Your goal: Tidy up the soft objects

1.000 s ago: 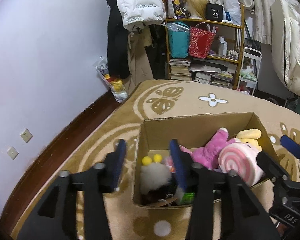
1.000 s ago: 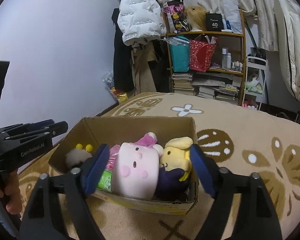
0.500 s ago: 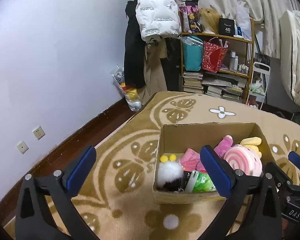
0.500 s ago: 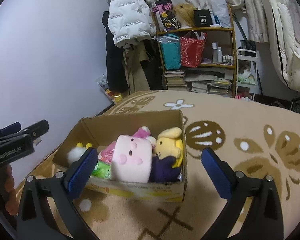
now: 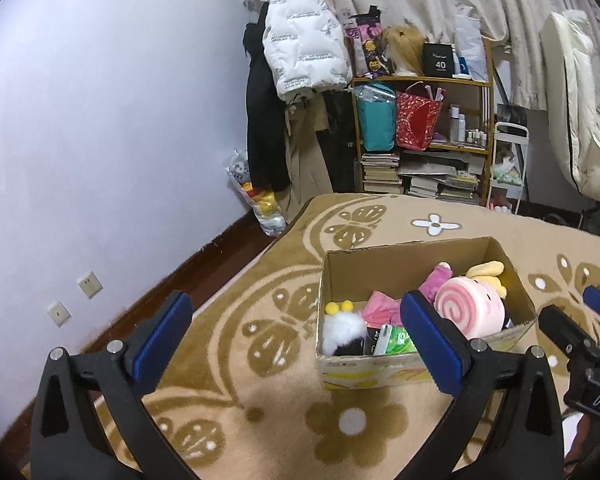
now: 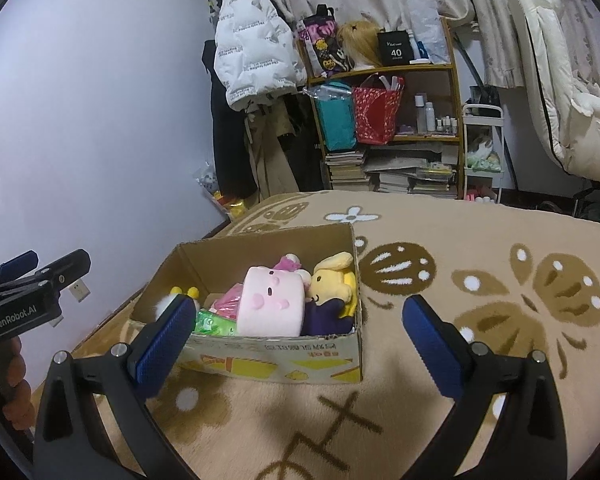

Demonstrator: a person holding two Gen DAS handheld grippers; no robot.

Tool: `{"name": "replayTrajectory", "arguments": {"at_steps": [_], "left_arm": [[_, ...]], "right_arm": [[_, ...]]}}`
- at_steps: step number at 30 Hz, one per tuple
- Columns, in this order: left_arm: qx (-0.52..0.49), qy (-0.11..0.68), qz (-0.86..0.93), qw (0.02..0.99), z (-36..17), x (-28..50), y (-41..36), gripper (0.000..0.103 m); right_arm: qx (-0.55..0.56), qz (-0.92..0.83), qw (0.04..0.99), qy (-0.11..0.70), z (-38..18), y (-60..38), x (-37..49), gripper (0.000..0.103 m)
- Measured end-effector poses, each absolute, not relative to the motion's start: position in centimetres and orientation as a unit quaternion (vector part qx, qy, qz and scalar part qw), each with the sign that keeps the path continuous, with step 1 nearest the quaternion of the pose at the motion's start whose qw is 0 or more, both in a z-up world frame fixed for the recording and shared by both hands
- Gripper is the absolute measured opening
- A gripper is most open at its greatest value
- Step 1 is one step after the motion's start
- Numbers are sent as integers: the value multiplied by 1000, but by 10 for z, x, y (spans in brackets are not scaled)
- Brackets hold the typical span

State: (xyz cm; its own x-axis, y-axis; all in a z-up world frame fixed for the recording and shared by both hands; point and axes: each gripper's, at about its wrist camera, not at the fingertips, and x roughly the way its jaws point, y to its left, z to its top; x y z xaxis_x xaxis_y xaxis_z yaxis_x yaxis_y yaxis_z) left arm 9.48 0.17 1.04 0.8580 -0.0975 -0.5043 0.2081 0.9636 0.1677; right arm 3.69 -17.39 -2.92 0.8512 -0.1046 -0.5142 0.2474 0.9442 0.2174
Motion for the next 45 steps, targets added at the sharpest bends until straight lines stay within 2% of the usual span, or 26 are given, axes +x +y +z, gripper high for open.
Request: {"name": "replayTrajectory", "arguments": {"at_steps": [4,15,31,39,45], "left_arm": [[130,243,-73,958,18,84,2,103],[113,230,-92,962,20,46,22,103],[100,266,-87,955,-1,17,31,103],[154,281,-100,942,-19,10,13,103],[147,300,-99,937,-19,13,15,103]], "right_arm": [[134,-93,955,247,-20,-172,28,103],[101,-102,960,241,-2,-156,1,103],[83,-101,950,285,-15,-132,-27,103],[89,-104,947,290,-18,-129,-25,103],[83,-107,943,303,-23,-128,-23,103]]}}
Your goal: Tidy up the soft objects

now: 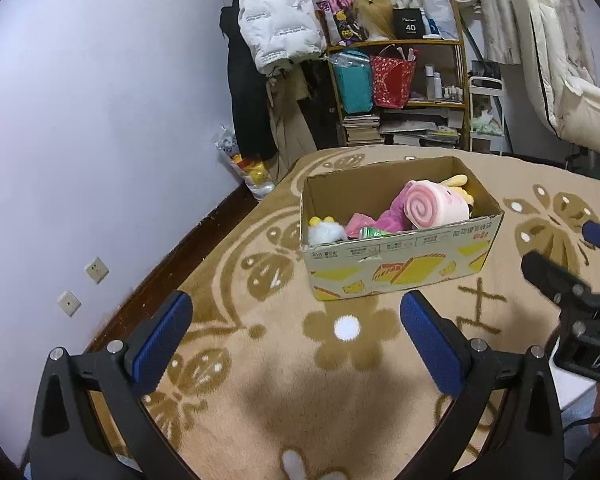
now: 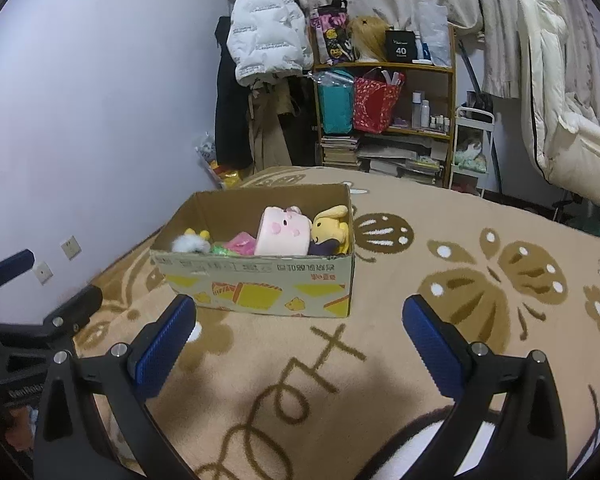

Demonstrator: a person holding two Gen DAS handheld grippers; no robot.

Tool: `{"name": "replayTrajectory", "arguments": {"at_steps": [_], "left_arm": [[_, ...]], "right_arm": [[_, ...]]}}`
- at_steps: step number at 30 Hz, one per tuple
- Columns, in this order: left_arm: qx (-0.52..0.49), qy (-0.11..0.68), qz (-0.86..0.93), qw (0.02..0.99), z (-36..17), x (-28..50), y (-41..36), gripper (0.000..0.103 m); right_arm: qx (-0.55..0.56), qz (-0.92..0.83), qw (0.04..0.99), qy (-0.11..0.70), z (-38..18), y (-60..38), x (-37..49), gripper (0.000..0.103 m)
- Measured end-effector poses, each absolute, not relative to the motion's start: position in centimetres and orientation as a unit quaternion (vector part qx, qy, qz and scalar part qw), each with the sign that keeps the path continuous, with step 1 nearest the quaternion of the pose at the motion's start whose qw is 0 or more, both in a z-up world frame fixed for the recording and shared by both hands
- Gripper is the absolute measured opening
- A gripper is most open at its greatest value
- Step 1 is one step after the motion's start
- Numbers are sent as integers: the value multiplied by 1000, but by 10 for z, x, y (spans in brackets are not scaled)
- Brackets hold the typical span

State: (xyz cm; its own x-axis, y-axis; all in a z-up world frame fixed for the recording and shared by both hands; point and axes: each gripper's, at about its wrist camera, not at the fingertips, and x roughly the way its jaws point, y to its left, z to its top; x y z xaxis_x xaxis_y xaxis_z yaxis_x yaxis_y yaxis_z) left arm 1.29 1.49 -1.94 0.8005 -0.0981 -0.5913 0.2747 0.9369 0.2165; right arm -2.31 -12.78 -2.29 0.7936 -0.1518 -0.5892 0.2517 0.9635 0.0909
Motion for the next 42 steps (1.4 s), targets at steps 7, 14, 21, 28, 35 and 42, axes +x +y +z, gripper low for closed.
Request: {"name": "replayTrajectory", "arguments": {"at_steps": [7,14,21,28,35,42], "left_arm": [[155,297,-91,938,-22,16,14,103],[178,295,-98,934,-26,17,3,103],[173,294,-98,935,-26,18,5,103],[163,295,-98,936,-23,19,9,103],[160,292,-98,938,-22,19,10,103],[156,291,-96,939,-21,20,10,103]], "right_arm": [[52,-109,945,304,-22,-121,-22,103],[80,-110,943,305,-22,-126,-24,103],[88,-110,940,310,-23,-130,-21,103],[89,-109,942,304,-24,-131,-20,103],[91,-112,942,303,-25,-132,-20,103],[93,-113,941,305,-25,-133,-19,103]]}}
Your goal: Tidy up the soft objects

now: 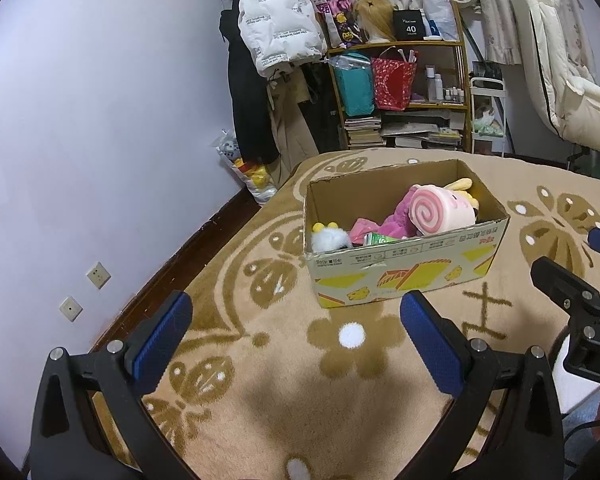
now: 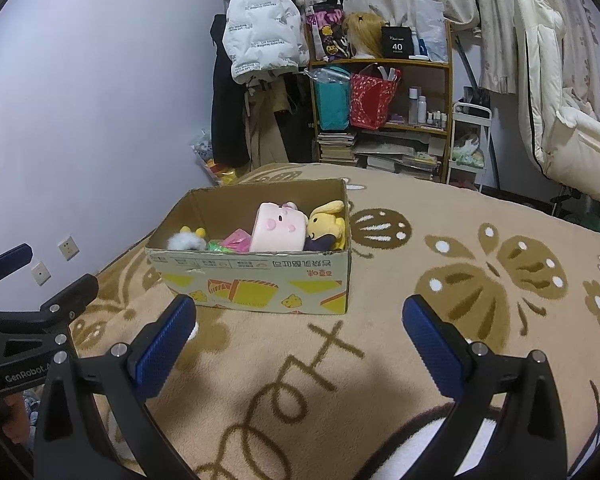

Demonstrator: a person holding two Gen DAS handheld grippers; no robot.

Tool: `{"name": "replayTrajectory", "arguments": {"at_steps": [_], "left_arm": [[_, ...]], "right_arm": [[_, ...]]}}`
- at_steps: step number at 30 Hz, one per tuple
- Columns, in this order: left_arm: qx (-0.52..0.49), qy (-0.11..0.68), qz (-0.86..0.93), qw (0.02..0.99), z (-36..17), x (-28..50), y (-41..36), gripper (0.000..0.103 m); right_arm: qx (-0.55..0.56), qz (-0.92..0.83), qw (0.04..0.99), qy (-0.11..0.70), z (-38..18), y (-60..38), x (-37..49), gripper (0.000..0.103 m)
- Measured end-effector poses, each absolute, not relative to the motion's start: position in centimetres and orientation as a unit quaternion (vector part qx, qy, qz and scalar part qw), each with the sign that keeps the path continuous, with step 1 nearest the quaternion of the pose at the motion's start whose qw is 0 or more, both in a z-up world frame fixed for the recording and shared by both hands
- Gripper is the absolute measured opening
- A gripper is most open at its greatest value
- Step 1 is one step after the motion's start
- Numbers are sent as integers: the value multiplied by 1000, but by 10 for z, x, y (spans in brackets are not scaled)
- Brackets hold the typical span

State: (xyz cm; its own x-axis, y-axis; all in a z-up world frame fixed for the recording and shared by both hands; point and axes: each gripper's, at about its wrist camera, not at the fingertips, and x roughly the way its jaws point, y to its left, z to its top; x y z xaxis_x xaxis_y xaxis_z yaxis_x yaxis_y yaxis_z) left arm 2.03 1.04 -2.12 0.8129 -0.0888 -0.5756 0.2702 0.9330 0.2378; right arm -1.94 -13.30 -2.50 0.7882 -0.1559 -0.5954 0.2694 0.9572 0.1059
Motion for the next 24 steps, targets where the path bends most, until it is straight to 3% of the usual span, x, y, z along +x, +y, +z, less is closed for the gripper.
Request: {"name": "replayTrajectory", "arguments": {"at_steps": [24], "left_arm": [[135,290,-91,943,-16,20,17,103]], "right_arm": [[99,-114,938,313,-30,-133,-17,103]]}}
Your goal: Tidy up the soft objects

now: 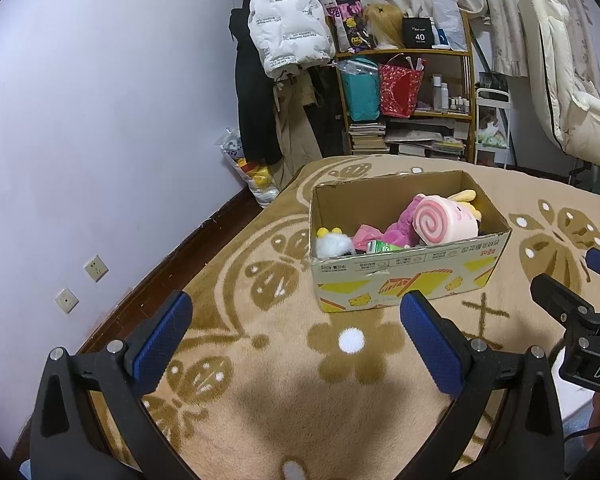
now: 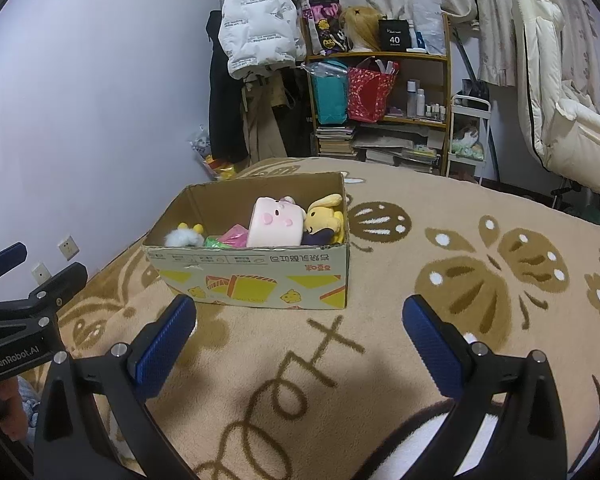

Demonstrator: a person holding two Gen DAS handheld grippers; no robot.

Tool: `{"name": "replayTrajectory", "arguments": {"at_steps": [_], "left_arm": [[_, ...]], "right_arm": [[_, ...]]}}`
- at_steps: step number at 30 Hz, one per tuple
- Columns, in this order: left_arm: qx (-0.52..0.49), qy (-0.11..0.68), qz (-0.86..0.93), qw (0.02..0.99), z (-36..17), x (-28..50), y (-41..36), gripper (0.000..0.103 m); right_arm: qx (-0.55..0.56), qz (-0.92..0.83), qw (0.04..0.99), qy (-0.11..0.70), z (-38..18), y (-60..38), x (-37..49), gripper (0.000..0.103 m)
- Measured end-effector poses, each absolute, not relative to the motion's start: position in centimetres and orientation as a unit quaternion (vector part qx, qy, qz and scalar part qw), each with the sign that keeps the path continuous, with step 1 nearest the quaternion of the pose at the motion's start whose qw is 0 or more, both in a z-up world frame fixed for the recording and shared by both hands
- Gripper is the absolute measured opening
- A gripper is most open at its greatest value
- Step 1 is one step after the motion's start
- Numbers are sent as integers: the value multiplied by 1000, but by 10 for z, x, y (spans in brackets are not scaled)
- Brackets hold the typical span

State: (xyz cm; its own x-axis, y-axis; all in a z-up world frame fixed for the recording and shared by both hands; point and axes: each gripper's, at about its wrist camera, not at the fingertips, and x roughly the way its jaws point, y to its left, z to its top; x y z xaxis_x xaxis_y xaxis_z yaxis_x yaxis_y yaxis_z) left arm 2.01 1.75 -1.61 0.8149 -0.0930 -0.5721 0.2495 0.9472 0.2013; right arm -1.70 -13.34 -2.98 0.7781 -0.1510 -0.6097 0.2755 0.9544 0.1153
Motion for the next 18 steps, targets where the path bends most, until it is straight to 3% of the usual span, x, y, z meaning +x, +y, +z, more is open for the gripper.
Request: {"name": "replayTrajectory", "arguments": {"at_steps": [18], "left_arm": [[134,292,-92,942,-16,22,18,103]], "right_arm": [[101,-115,937,313,-31,-135,-18,103]]}}
